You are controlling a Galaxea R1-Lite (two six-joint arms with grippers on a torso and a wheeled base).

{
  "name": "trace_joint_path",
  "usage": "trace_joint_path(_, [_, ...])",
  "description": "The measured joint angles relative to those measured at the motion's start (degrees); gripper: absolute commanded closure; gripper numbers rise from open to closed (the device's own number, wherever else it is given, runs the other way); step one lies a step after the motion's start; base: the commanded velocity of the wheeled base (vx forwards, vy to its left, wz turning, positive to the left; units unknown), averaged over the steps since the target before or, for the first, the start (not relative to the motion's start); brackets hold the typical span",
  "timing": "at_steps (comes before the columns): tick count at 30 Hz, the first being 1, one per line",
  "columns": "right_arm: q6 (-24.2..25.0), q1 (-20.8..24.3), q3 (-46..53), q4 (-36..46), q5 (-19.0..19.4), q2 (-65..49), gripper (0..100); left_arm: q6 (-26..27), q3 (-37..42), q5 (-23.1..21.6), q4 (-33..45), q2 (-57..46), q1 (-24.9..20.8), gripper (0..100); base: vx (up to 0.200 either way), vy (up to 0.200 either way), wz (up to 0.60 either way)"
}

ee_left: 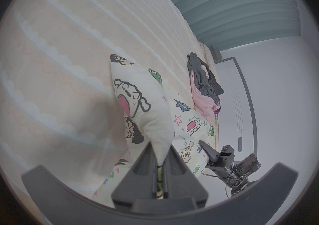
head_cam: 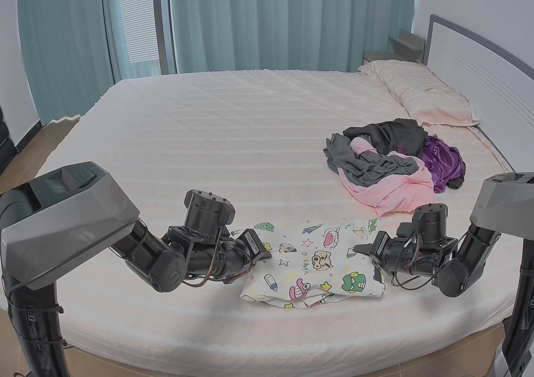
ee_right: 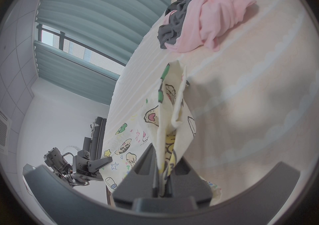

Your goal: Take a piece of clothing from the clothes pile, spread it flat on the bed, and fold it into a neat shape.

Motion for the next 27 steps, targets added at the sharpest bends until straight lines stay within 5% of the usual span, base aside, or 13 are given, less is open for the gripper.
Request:
trace_joint_path(7, [0.02, -0.01, 0.05, -0.05, -0.11, 0.00, 100, -0.04, -0.02, 0.00, 0.02, 0.11, -0.02, 100, 0.000, -0.200, 0.00])
trace_joint_path(20, [-0.33, 0.00, 0.38, -0.10, -0.16, 0.18, 100, 0.07, 1.35, 0.00, -0.05, 0.09, 0.16, 100, 0.000, 0.000, 0.00])
trace_joint_path(21, [-0.35, -0.01, 0.39, -0.10, -0.09, 0.21, 0, 0.09, 1.56, -0.05, -0.06, 0.09, 0.24, 100, 0.000, 0.000, 0.00])
trace_joint_path(23, [-0.48, 0.00, 0.49, -0.16, -0.11, 0.29, 0, 0.22, 1.99, -0.02, -0.13, 0.05, 0.33, 100, 0.000, 0.000, 0.00])
trace_joint_path(24, [-0.52, 0.00, 0.55, -0.13, -0.13, 0.33, 0, 0.30, 2.34, -0.02, -0.24, -0.02, 0.35, 0, 0.000, 0.000, 0.00])
trace_joint_path(27, [-1.45, 0.00, 1.05, -0.10, -0.16, 0.49, 0, 0.49, 4.13, -0.22, -1.12, -0.46, 0.28, 0, 0.000, 0.000, 0.00])
